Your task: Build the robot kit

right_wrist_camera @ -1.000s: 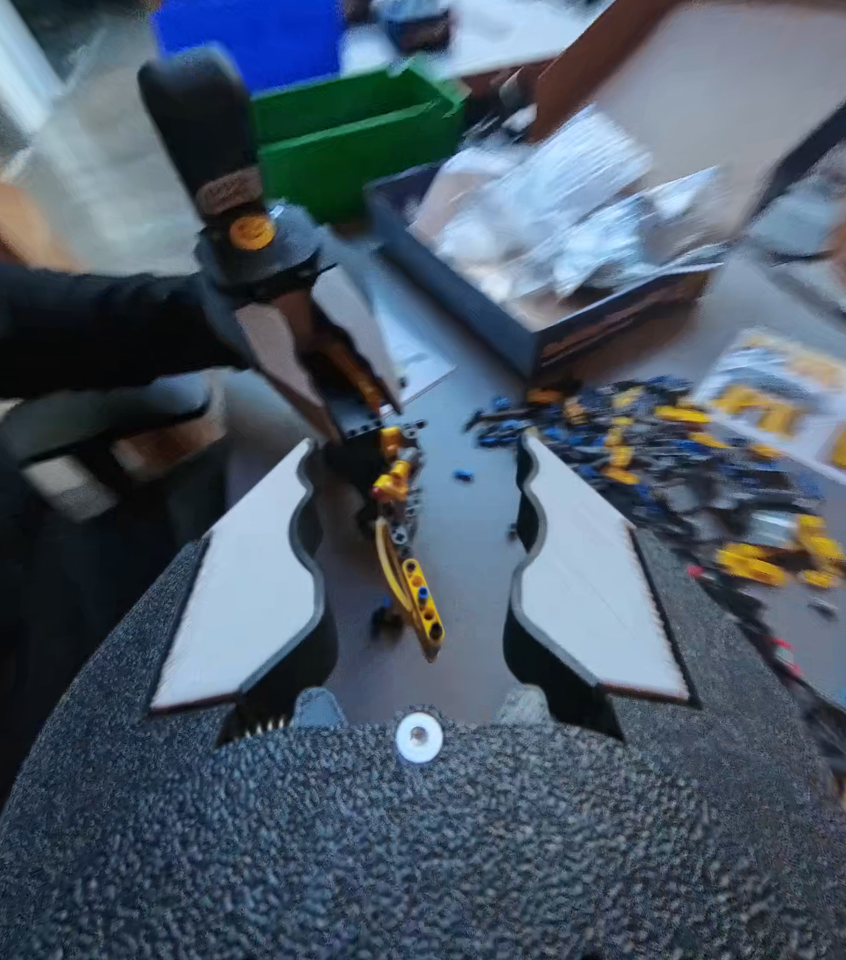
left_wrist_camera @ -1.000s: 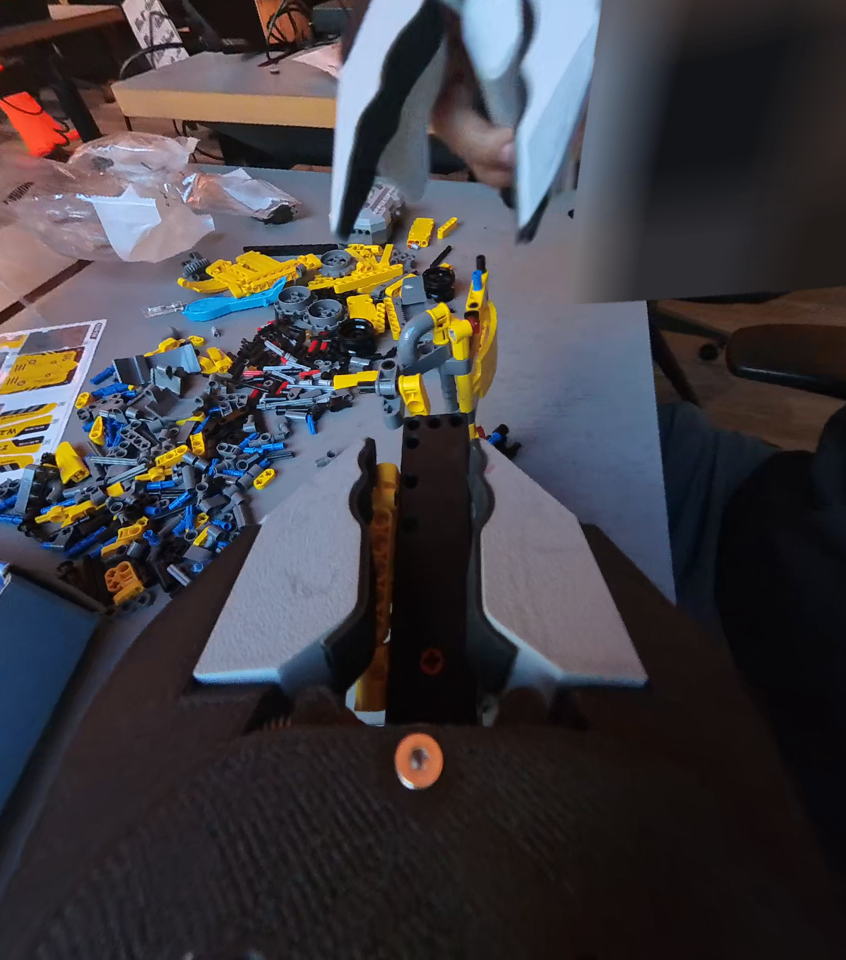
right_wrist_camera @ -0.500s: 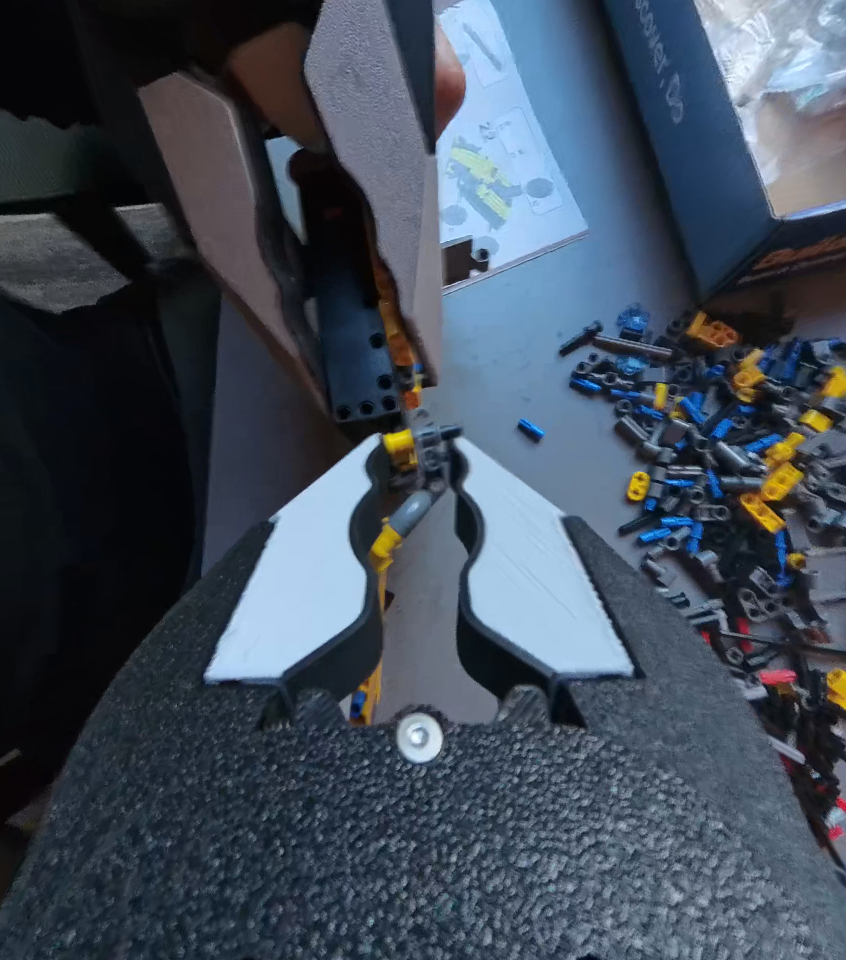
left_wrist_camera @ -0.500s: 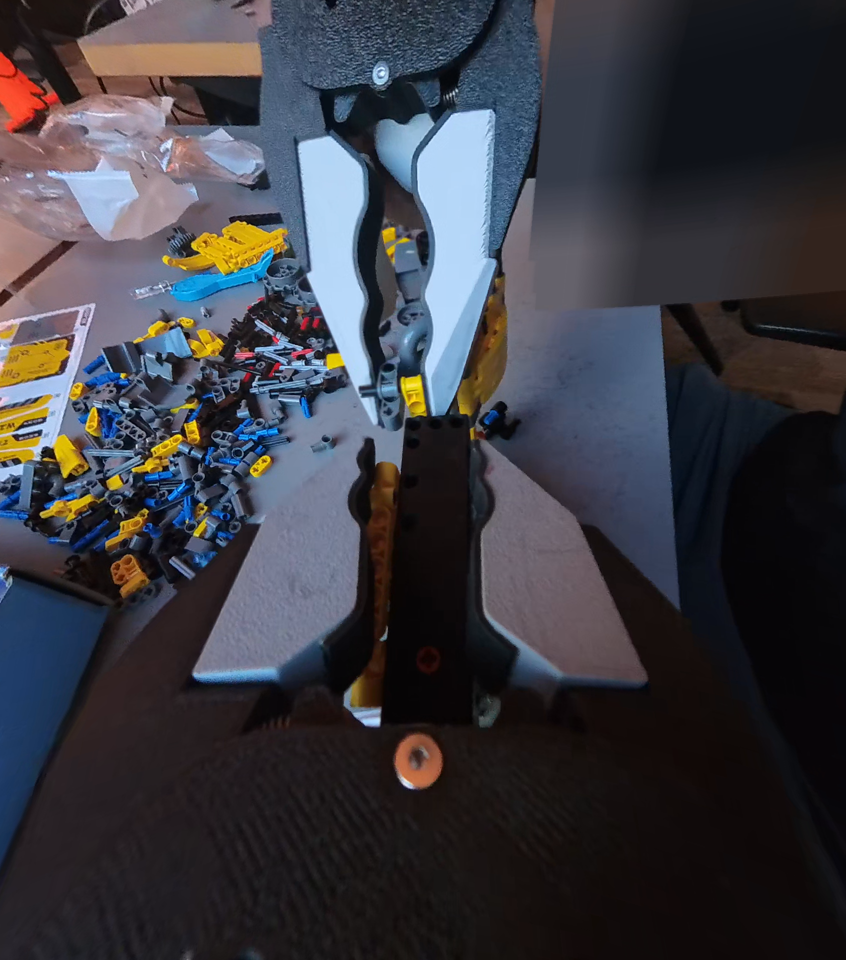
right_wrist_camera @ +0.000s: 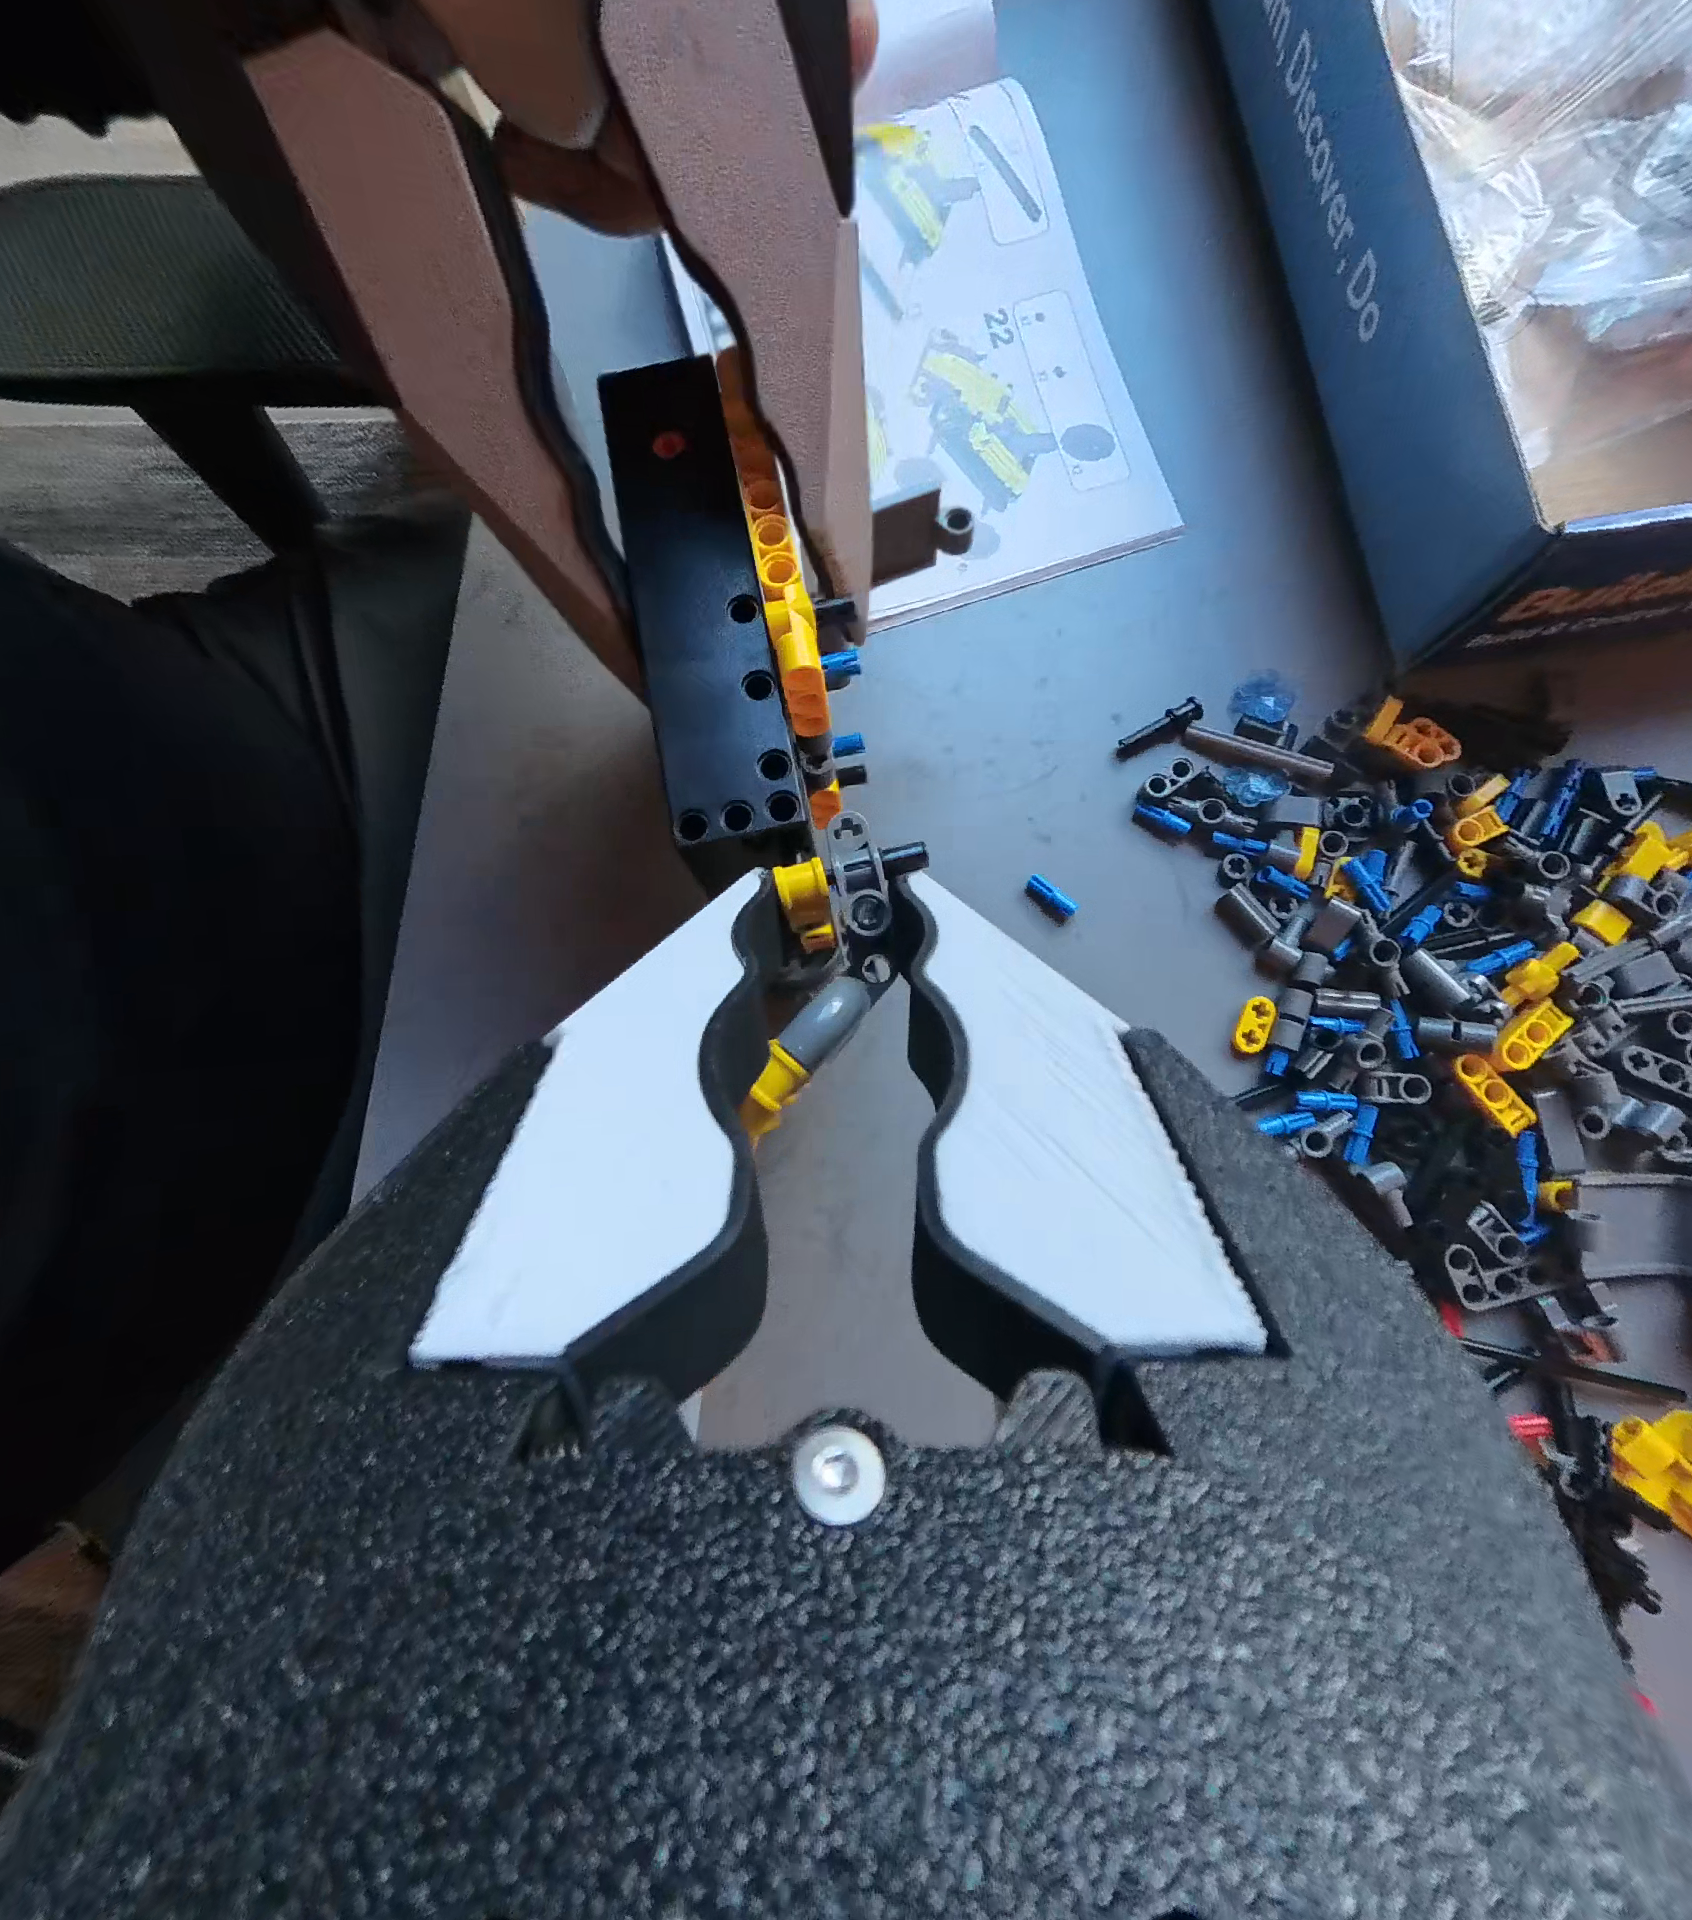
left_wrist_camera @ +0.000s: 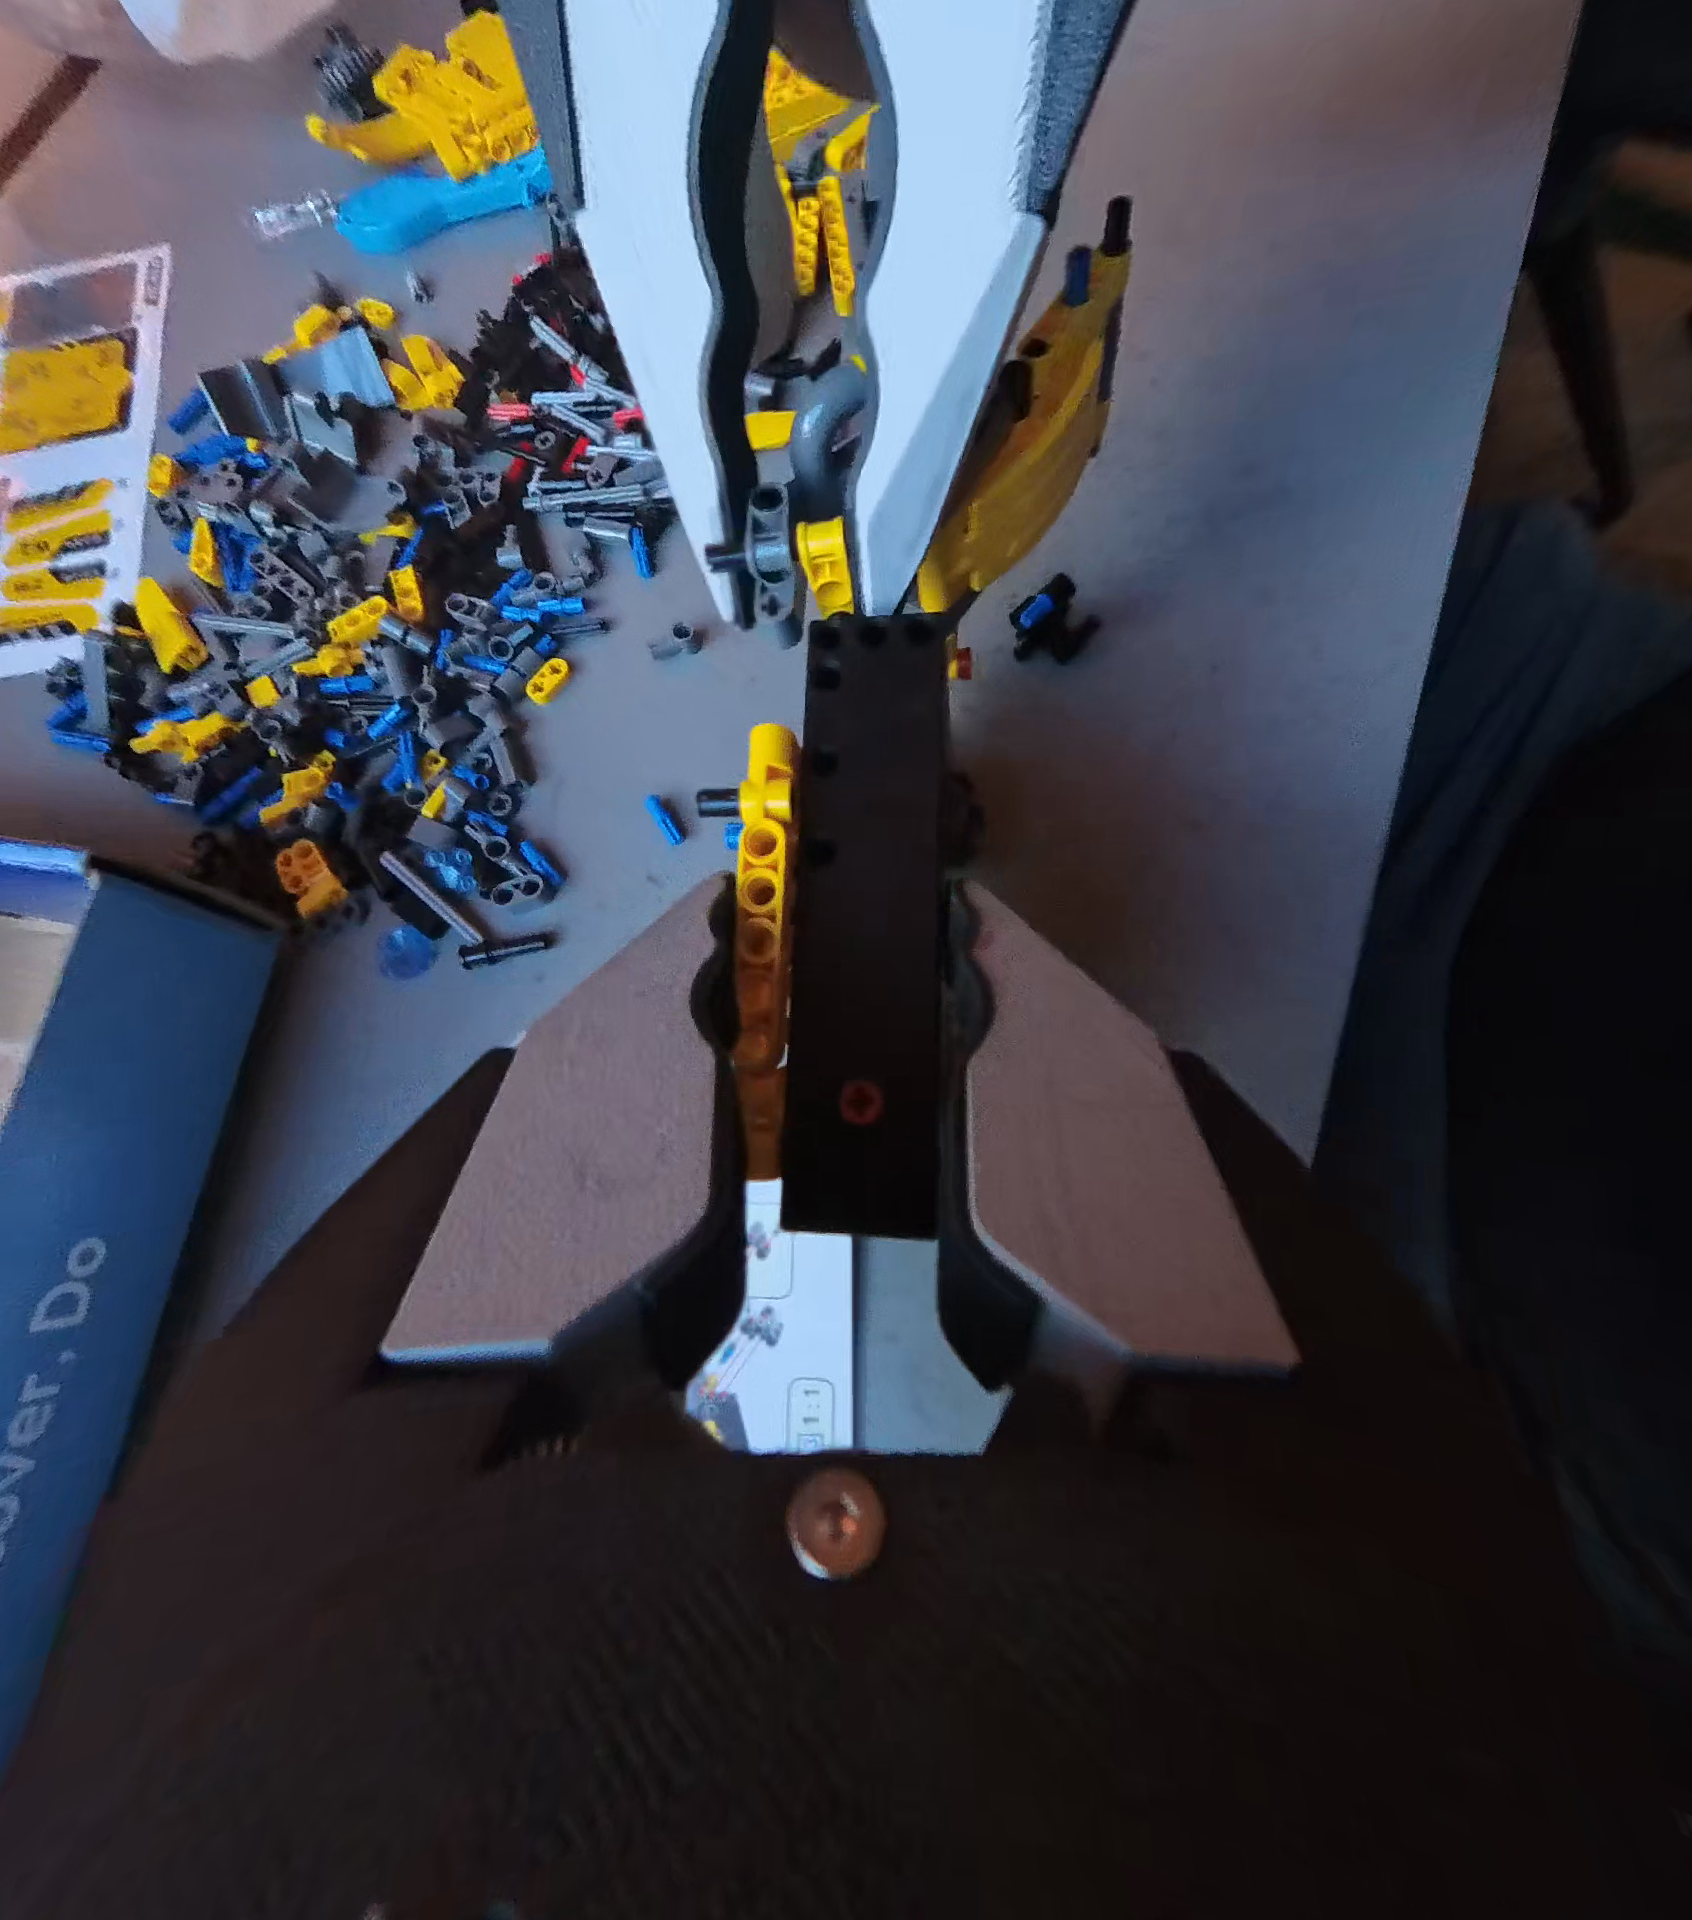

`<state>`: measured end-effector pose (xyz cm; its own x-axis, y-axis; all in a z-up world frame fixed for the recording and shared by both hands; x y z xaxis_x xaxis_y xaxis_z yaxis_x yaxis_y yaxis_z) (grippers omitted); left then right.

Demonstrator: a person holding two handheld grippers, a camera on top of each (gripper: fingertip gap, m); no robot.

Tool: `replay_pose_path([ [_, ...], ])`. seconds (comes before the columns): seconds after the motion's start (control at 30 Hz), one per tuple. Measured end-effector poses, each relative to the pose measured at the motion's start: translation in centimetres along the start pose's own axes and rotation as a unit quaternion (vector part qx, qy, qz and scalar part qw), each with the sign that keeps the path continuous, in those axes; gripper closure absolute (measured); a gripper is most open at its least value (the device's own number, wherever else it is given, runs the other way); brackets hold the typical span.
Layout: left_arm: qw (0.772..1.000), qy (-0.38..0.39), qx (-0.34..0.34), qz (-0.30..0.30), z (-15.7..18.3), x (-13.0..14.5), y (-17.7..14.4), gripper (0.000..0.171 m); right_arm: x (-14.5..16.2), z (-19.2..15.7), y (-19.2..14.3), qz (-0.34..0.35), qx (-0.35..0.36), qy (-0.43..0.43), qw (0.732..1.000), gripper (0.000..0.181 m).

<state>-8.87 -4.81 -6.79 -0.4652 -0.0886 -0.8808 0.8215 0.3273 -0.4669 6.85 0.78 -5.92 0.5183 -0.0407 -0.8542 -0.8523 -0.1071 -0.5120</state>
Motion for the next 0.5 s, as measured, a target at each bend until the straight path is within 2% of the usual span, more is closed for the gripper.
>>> replay_pose_path([
  [0.07, 1.000, -0.023, -0.001, 0.007, -0.5, 0.1, 0.2, 0.137, 0.0, 0.5, -0.3, -0.005, 0.018, -0.004, 1.000, 0.157],
  [0.13, 0.999, -0.037, 0.003, 0.015, -0.7, 0.2, 0.1, 0.137, -0.1, 1.1, -1.6, -0.014, 0.078, -0.013, 0.997, 0.141],
  [0.23, 0.999, -0.037, 0.004, 0.029, -0.8, 0.4, 0.0, 0.137, 0.0, -0.3, -6.6, 0.051, 0.164, 0.008, 0.985, 0.132],
  [0.3, 0.998, -0.036, 0.003, 0.043, -0.6, 0.5, -0.2, 0.138, 1.9, -2.6, -10.0, 0.108, 0.210, 0.033, 0.971, 0.125],
  [0.37, 0.998, -0.032, -0.004, 0.053, -0.5, 0.7, -0.5, 0.138, 5.0, -5.2, -11.8, 0.140, 0.249, 0.061, 0.956, 0.114],
  [0.43, 0.998, -0.026, -0.009, 0.064, -0.2, 0.8, -0.7, 0.138, 7.8, -7.4, -11.0, 0.161, 0.246, 0.101, 0.951, 0.114],
  [0.5, 0.997, -0.025, -0.016, 0.069, 0.0, 0.9, -0.9, 0.138, 9.5, -8.6, -8.0, 0.137, 0.238, 0.122, 0.954, 0.114],
])
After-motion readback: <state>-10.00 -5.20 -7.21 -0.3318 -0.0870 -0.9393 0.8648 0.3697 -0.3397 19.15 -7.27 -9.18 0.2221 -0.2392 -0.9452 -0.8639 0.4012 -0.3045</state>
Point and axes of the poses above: each gripper's, where its closed fingertips meet, y out along the fingers, x out of its underside, z = x × y across the jaws, the point moved 9 cm from there along -y, back along the fingers, and after that the axes turned 15 degrees about z, right-handed, at the moved point
